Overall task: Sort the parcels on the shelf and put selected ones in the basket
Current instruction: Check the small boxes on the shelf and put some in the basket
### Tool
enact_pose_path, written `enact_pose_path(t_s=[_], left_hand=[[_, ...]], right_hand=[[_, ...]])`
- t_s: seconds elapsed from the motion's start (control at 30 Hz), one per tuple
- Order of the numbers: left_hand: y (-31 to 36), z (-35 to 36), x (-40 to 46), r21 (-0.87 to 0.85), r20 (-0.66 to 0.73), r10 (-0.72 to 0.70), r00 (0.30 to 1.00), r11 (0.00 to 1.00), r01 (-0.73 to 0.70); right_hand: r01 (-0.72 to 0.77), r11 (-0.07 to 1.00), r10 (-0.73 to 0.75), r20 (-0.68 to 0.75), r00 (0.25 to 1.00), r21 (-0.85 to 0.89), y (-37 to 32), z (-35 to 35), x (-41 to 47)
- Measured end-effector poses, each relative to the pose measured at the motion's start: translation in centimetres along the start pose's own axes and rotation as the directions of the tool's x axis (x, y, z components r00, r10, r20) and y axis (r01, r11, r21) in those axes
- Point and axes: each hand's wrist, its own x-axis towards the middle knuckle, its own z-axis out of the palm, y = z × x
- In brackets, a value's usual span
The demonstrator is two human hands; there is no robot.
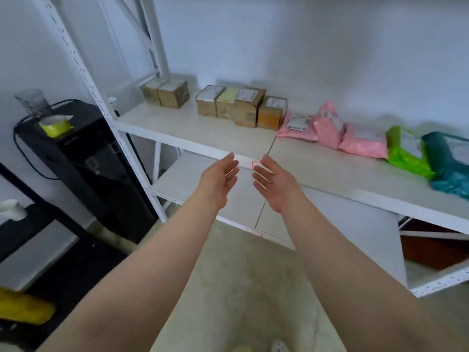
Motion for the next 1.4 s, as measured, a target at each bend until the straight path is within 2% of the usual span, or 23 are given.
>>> enact_pose_path(t_s=[0.27,0.53,0.7,0.87,1.07,1.17,1.4], left_hand=[[5.7,-2.9,8.9,-0.111,-0.107,-0.017,0.994,0.994,0.005],[12.4,-4.0,20.0,-0.107,-0.217,-0.003,0.976,0.994,-0.021],[15.9,-4.8,26.2,-0.064,-0.266,-0.018,0.964,0.998,0.001],[19.7,-5.0,32.2,-0.020,-0.224,-0.061,0.973,0.998,0.058],[23.3,-5.8,39.1,0.175,-0.126,-0.105,0.987,0.977,0.126],[25.2,-6.9,43.2,0.266,-0.069,-0.164,0.984,0.948,0.176],[24.2,-6.2,47.2,0.430,0.040,-0.145,0.989,0.895,0.114]], right_hand=[[-0.043,0.996,0.045,0.023,0.999,-0.075,-0.2,9.0,9.1],[-0.050,0.993,0.051,0.006,0.999,-0.105,-2.3,16.4,20.9],[-0.070,0.990,0.063,-0.059,0.996,-0.124,-3.1,20.4,26.5],[-0.102,0.990,0.087,-0.149,0.985,-0.093,-3.6,23.8,31.1],[-0.104,0.993,0.116,-0.319,0.941,0.056,-3.1,28.6,35.9],[-0.042,0.990,0.095,-0.415,0.905,0.135,-2.6,31.8,38.3],[0.023,0.982,0.078,-0.514,0.854,0.188,-2.1,32.1,40.1]])
